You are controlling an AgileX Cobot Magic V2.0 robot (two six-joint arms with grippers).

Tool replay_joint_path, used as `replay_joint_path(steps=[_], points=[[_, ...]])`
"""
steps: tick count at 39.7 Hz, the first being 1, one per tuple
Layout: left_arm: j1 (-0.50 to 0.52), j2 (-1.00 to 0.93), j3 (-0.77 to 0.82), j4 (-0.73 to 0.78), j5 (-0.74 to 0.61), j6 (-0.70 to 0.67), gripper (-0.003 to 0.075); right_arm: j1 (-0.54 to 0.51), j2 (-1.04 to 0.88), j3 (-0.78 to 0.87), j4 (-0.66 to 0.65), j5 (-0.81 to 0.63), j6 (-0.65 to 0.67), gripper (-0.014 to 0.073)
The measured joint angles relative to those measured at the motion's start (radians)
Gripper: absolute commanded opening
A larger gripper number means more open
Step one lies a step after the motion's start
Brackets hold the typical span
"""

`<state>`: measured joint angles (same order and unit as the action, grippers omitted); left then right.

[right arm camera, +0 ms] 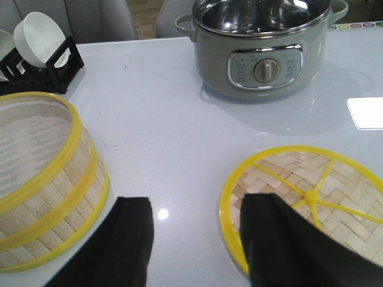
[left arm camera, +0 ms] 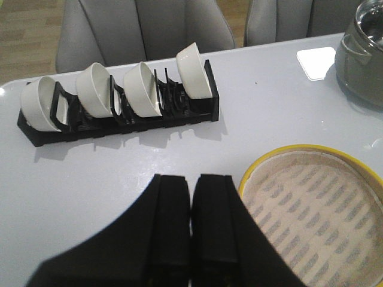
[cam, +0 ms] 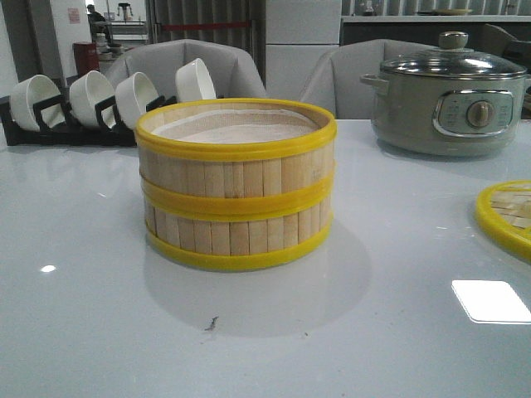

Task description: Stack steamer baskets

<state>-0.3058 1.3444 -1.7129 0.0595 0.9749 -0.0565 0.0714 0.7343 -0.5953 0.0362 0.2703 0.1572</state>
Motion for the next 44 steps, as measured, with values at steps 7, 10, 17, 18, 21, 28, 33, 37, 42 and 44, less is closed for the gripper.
replay_joint_path(steps=[7,10,17,18,21,28,33,37,42,44], points=[[0.002,-0.246,0.196,-0.002,-0.066,0.0,0.0087,0.0,0.0,0.0,0.0,0.002,0.0,0.0442],[0.002,-0.364,0.278,-0.001,-0.082,-0.001,0.0087,0.0,0.0,0.0,0.0,0.002,0.0,0.0442],[-0.009,-0.577,0.432,0.003,-0.084,-0.009,0.0087,0.0,0.0,0.0,0.0,0.006,0.0,0.0442],[-0.013,-0.605,0.448,0.003,-0.088,-0.011,0.0087,0.0,0.0,0.0,0.0,0.006,0.0,0.0442],[-0.026,-0.674,0.506,0.005,-0.098,-0.012,0.0087,0.0,0.0,0.0,0.0,0.006,0.0,0.0442],[-0.037,-0.786,0.616,0.021,-0.153,-0.014,0.0087,0.0,0.0,0.0,0.0,0.008,0.0,0.0442],[-0.037,-0.809,0.68,0.021,-0.206,-0.016,0.0087,0.0,0.0,0.0,0.0,0.014,0.0,0.0442],[-0.037,-0.811,0.738,0.022,-0.258,-0.016,0.0087,0.0,0.0,0.0,0.0,0.02,0.0,0.0442],[-0.037,-0.811,0.803,0.023,-0.317,-0.016,0.0087,0.0,0.0,0.0,0.0,0.029,0.0,0.0442],[-0.037,-0.811,0.826,0.023,-0.337,-0.016,0.0087,0.0,0.0,0.0,0.0,0.031,0.0,0.0442]])
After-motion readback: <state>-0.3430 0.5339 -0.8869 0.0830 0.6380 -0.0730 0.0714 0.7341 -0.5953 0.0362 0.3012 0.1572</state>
